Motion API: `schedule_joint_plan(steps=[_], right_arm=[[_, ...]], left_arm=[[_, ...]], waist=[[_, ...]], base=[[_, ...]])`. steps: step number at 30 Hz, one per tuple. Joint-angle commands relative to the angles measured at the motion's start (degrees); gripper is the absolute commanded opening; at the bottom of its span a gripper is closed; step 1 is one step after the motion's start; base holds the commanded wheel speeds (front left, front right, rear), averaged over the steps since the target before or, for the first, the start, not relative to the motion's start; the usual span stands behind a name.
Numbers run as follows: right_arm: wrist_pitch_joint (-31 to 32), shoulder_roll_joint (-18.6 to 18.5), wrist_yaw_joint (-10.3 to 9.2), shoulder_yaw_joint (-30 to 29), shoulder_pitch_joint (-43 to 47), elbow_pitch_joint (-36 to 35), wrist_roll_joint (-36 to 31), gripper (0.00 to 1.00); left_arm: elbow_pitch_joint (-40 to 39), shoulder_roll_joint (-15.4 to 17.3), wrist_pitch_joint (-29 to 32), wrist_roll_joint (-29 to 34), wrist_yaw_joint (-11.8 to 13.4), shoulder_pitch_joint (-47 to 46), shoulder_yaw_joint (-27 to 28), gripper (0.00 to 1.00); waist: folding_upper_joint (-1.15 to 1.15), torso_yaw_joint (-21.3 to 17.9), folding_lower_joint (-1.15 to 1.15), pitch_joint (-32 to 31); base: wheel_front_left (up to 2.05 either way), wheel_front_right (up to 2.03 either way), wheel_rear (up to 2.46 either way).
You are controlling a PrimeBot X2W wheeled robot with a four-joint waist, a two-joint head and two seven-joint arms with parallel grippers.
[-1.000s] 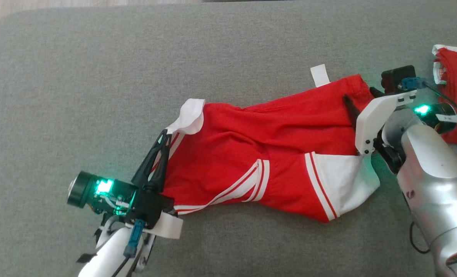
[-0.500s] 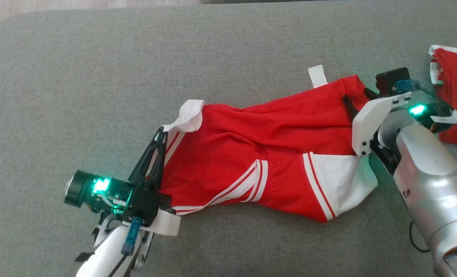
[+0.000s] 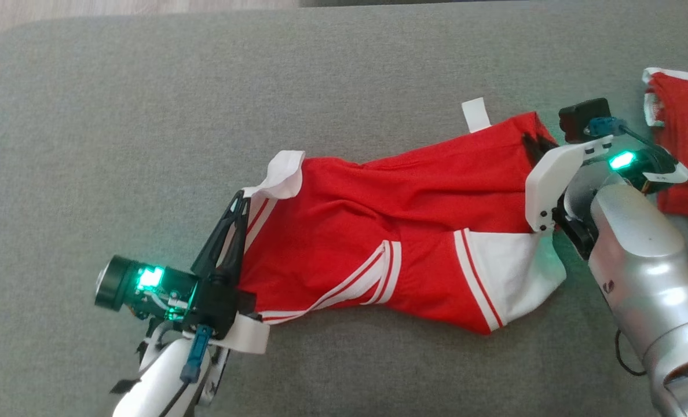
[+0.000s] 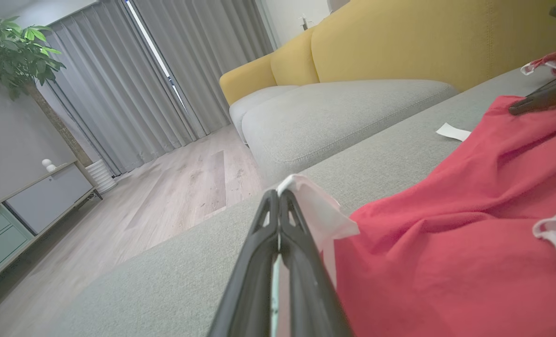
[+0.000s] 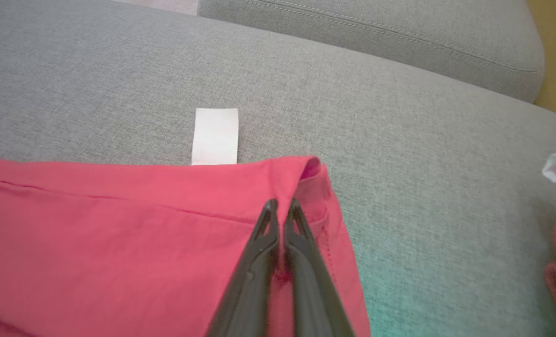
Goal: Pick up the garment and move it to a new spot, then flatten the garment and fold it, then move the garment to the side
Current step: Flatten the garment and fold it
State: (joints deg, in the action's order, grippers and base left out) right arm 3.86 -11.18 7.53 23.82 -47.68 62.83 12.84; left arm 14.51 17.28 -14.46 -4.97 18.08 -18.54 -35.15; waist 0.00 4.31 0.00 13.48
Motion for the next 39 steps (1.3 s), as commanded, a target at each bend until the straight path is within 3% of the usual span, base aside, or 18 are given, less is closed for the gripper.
schedule_joint_plan(steps=[1,7,14,20,26,27,28,33,39], right_arm=[[-0.8,0.8,-0.04,1.0,-2.1,-1.2,0.7,0.00],[-3.7,-0.9,-0.04,0.5,-3.1,-1.5,1.7,0.00],[-8.4,-5.9,-0.04,-3.0,-2.5,-5.1,4.0,0.00],[-5.0,-8.9,-0.04,-3.8,9.9,-13.1,10.6,0.00],[-1.5,-9.2,-0.04,-5.7,22.3,-20.1,14.7,0.00],[-1.7,-8.9,-0.04,-6.7,23.3,-20.4,14.1,0.19],[-2.1,-8.4,-0.04,-7.8,24.2,-20.6,13.3,1.00],[-3.5,-4.5,-0.04,-13.2,28.4,-22.7,10.3,1.00],[-2.4,-0.7,-0.04,-18.0,35.0,-30.6,9.9,1.00]], left_arm=[[-1.4,1.1,-0.5,0.5,-0.1,-1.9,2.5,0.00],[-2.7,3.0,-0.5,1.8,-0.6,-3.4,3.3,0.00],[-8.5,7.3,-0.5,2.9,-0.9,-6.9,6.3,0.00],[-12.7,9.2,-0.5,0.2,-3.4,-2.6,6.4,0.00],[-10.9,8.3,-0.5,-2.7,-6.0,2.9,4.5,0.00],[-10.5,8.1,-0.5,-2.8,-6.3,3.3,4.1,0.00],[-10.1,7.9,-0.5,-2.8,-6.6,3.5,3.8,0.00],[-8.9,7.1,-0.5,-2.4,-6.9,4.0,3.1,0.00],[-8.2,6.9,-0.5,-2.4,-6.8,4.3,3.4,0.00]], waist=[[0.00,-0.4,0.00,-0.4],[0.00,-1.8,0.00,-2.8],[0.00,-3.4,0.00,-5.9],[0.00,-5.3,0.00,-6.7],[0.00,-7.1,0.00,-5.5],[0.00,-7.3,0.00,-5.3],[0.00,-7.5,0.00,-5.1],[0.00,-8.0,0.00,-4.6],[0.00,-8.6,0.00,-4.7]], base=[[0.00,0.00,0.00],[0.00,0.00,0.00],[0.00,0.00,0.00],[0.00,0.00,0.00],[0.00,0.00,0.00],[0.00,0.00,0.00],[0.00,0.00,0.00],[0.00,0.00,0.00],[0.00,0.00,0.00]])
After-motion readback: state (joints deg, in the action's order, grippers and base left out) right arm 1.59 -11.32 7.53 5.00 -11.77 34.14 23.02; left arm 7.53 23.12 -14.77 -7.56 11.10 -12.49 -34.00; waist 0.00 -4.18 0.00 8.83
